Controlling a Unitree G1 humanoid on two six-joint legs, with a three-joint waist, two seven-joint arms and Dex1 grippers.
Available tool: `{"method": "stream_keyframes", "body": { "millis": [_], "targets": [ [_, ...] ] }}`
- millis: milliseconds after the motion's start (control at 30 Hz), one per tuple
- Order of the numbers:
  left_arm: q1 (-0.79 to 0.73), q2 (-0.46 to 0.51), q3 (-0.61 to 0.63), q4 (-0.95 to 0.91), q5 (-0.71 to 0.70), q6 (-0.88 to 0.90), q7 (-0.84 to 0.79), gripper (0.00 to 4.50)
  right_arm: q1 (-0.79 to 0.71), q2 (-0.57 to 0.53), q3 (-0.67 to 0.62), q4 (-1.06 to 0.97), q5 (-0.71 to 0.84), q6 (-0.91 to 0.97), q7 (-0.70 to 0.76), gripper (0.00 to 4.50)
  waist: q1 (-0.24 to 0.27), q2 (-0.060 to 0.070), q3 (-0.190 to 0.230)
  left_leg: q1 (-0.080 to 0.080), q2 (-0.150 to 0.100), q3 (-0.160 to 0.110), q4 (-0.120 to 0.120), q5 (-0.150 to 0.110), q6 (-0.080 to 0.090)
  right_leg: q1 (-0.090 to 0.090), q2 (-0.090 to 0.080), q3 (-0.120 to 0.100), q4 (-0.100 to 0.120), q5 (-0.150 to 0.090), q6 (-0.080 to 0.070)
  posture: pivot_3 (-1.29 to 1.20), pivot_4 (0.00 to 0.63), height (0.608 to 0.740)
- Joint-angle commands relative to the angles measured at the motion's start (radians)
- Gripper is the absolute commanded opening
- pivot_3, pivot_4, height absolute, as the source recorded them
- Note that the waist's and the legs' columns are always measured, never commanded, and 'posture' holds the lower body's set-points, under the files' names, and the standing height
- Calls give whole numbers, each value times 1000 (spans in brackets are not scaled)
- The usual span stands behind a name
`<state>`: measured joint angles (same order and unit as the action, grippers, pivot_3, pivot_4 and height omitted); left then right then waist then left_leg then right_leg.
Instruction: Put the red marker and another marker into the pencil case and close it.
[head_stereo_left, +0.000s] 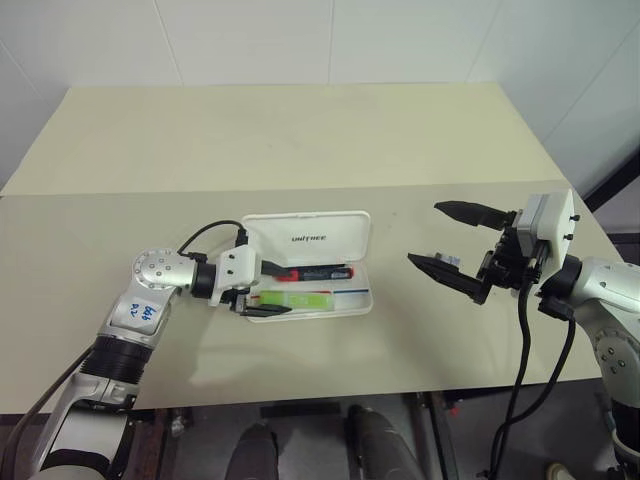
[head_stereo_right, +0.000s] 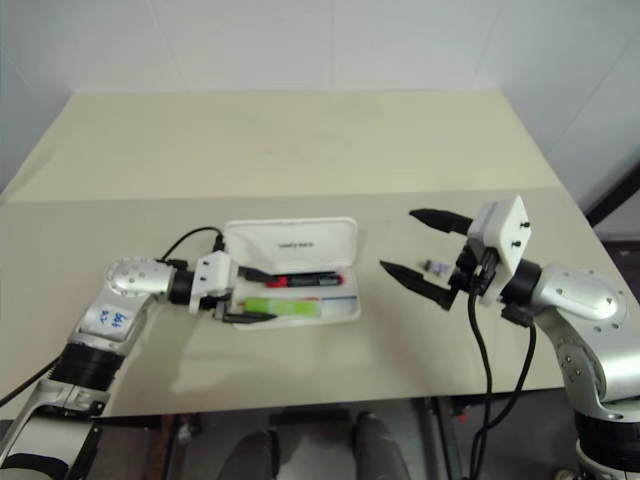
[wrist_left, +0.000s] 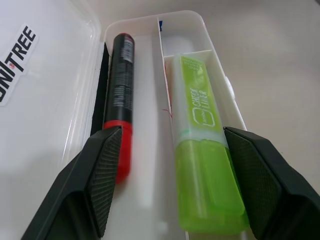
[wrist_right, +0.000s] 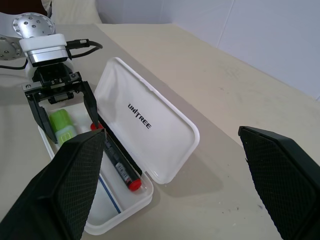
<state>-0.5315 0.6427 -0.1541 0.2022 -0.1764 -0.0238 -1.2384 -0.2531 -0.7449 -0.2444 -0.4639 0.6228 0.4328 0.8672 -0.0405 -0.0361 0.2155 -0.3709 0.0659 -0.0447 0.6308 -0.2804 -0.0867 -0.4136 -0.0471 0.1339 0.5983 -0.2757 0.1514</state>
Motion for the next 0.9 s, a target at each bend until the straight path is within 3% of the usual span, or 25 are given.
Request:
{"method": "stream_keyframes", "body": {
  "millis": [33, 633, 800, 900],
  "targets": [
    [19, 13, 21, -61, -42, 22, -19, 3339, -6, 0, -14, -22, 14, -19, 0, 4500, 1, 0, 0, 0, 0, 0, 0, 0, 0, 0, 0, 0, 0, 0, 0, 0, 150, 740],
    [76, 53, 114, -204, -184, 178, -25, 3339, -43, 14, 28, 15, 4, -29, 14, 4500, 9, 0, 0, 0, 0, 0, 1, 0, 0, 0, 0, 0, 1, -1, -2, 0, 150, 740],
    [76, 60, 170, -269, -293, 241, -51, 4460, -18, -6, 13, 110, -25, -47, 44, 4500, 9, 0, 0, 0, 0, 0, 1, 0, 0, 0, 0, 0, 1, -1, -2, 0, 150, 740],
    [62, 76, 219, -328, -379, 330, -40, 4460, -6, -15, -2, 186, -35, -47, 61, 4500, 9, 0, 0, 0, 0, 0, 0, 0, 0, 0, 0, 0, 1, -1, -2, 0, 150, 740]
  ]
}}
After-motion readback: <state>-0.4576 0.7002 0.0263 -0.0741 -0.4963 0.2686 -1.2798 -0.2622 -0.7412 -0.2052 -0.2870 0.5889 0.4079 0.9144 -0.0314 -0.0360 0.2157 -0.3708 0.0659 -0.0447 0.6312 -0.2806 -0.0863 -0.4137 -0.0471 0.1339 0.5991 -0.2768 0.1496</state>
